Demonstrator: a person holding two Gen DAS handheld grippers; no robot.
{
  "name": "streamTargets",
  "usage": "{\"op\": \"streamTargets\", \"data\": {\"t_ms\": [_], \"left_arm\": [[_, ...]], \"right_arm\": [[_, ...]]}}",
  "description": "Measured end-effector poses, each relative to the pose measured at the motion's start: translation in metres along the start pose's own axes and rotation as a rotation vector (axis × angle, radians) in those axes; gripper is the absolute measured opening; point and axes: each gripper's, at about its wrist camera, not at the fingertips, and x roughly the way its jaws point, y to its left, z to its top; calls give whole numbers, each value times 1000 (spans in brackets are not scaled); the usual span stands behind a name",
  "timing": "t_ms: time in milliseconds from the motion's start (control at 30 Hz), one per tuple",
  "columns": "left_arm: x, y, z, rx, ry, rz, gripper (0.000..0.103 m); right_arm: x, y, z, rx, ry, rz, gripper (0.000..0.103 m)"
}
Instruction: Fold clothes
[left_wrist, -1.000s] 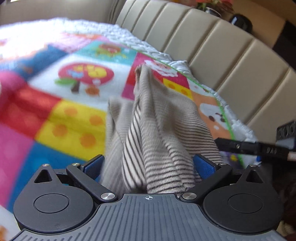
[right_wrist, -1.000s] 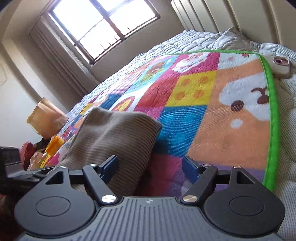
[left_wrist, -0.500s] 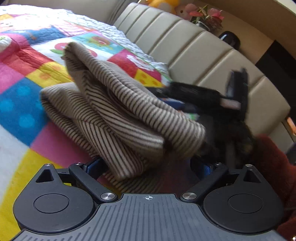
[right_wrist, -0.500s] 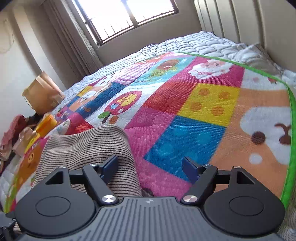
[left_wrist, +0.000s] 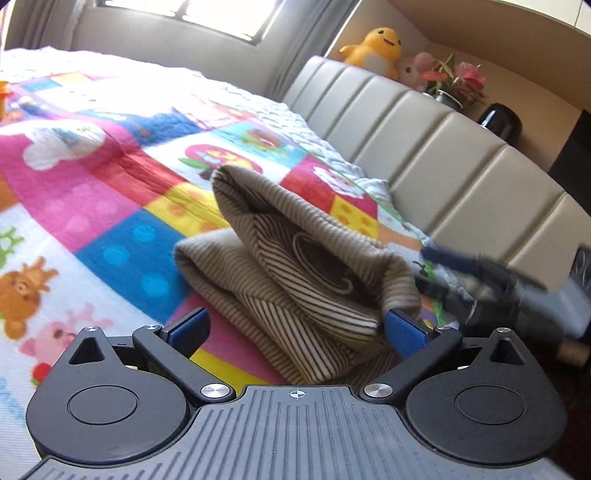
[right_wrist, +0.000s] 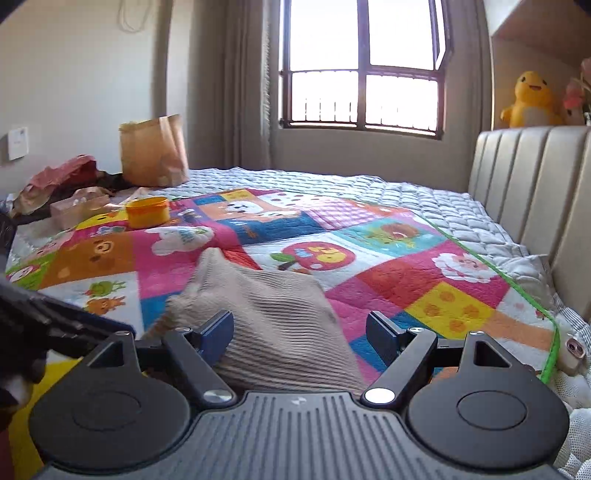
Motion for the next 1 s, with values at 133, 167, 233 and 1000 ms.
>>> {"op": "streamTargets", "data": {"t_ms": [133,167,233,1000], "left_arm": [[-7,3,5,-7,-19,30,103],[-9,3,6,-6,-23,34,103],[-11,3,10,-1,-29,41,103],[76,22,88,-32,54,-175,103]], "right_arm": [[19,8,-27,-2,90,4,81],[18,7,-28,7,89,7,81],[14,3,-27,32,89,16,81],[-26,-1,-25,27,29,13,86]]}}
